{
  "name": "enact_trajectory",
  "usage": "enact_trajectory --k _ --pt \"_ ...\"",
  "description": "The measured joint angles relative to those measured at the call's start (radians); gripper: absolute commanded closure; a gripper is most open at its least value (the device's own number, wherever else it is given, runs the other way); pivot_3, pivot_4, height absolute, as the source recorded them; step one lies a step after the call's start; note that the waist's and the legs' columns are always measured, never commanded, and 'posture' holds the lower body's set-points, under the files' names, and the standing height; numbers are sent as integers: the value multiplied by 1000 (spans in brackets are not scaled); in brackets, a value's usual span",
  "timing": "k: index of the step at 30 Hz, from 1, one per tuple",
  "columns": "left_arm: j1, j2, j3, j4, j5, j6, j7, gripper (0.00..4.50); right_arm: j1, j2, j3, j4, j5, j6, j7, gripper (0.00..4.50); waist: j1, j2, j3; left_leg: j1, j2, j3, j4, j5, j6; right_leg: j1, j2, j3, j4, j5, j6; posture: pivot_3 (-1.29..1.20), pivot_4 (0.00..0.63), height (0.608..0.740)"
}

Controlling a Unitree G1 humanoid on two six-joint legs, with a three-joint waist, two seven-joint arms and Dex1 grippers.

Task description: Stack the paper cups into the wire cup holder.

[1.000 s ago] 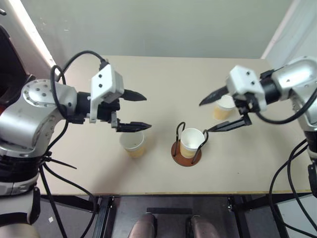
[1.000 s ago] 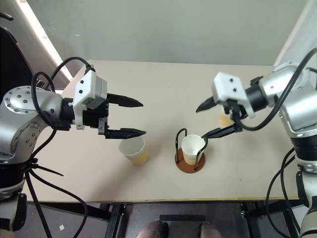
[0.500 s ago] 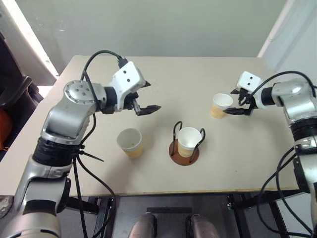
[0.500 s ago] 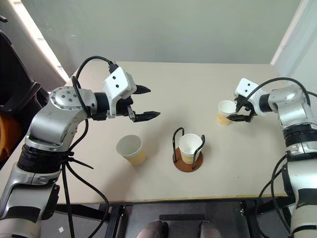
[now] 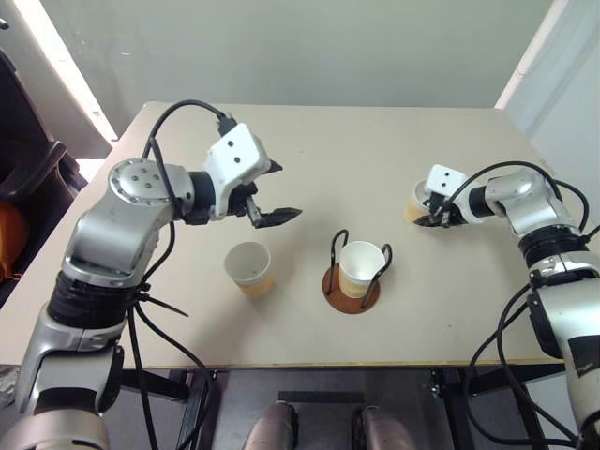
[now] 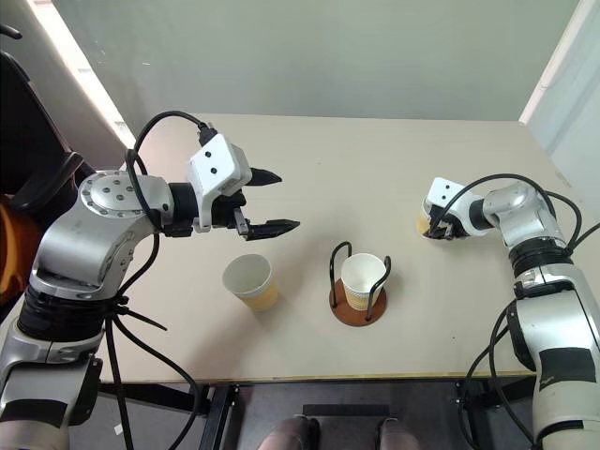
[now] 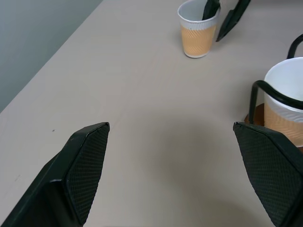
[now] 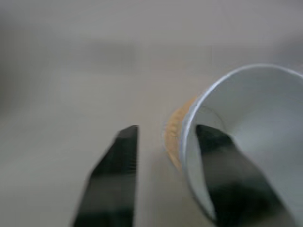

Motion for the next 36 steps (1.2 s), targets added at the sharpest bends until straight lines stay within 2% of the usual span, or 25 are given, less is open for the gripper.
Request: enact_trajectory --k 2,5,8,12,15,17,19,23,26,30,36 --pt "0 1 0 -6 -2 8 1 0 -4 0 -6 1 1 -1 5 4477 0 0 0 0 0 0 0 0 0 0 0 0 0 0 0 0 150 740" --pt "0 5 0 -8 -5 10 -2 0 -19 -15 -27 -44 31 7 67 4477 -1 1 1 0 0 0 0 0 0 0 0 0 0 0 -1 0 150 740" --pt "-1 23 5 -6 -5 9 -12 0 -38 -71 -102 -273 159 100 231 4477 -2 2 1 -1 0 1 -1 2 -3 -1 1 0 0 -1 -2 0 150 740" --pt "-2 29 8 6 -5 7 -24 0 -61 -125 -175 -624 331 305 369 4477 -3 2 1 -1 2 1 -1 2 -5 0 2 -1 -1 -3 -6 0 150 740" --pt "-2 29 8 6 -9 4 -42 0 -35 -146 -177 -896 489 493 444 4477 -3 2 1 -1 2 1 -1 3 -5 1 3 -1 -2 -4 -7 0 150 740" --pt "0 30 8 6 -9 2 -47 0 37 -199 -146 -1070 594 561 465 4477 0 1 1 -1 1 0 0 3 -5 2 3 -1 -2 -4 -8 0 150 740" --pt "-2 25 8 13 -3 -4 -41 0 80 -207 -95 -1164 635 580 471 4477 -2 1 1 0 1 0 1 3 -4 3 2 0 -3 -4 -8 0 150 740" --pt "-3 15 8 20 -20 -7 -62 0 105 -208 -17 -1225 628 568 472 4477 -5 1 1 1 1 0 1 5 -1 2 2 0 -1 -4 -8 0 150 740" --pt "5 19 46 -17 -108 26 -113 0 106 -213 9 -1221 581 527 472 4477 -6 1 1 1 1 0 0 4 6 2 2 -1 0 -4 -11 0 150 740" --pt "84 123 145 -116 -273 69 -257 0 124 -222 46 -1199 521 475 472 4477 -10 1 1 2 1 -1 0 4 7 2 3 0 1 -4 -12 0 150 740" --pt "206 252 188 -162 -331 68 -371 0 125 -222 62 -1183 491 433 472 4477 -14 1 1 2 2 -1 0 5 8 2 3 -1 2 -4 -14 0 150 740"
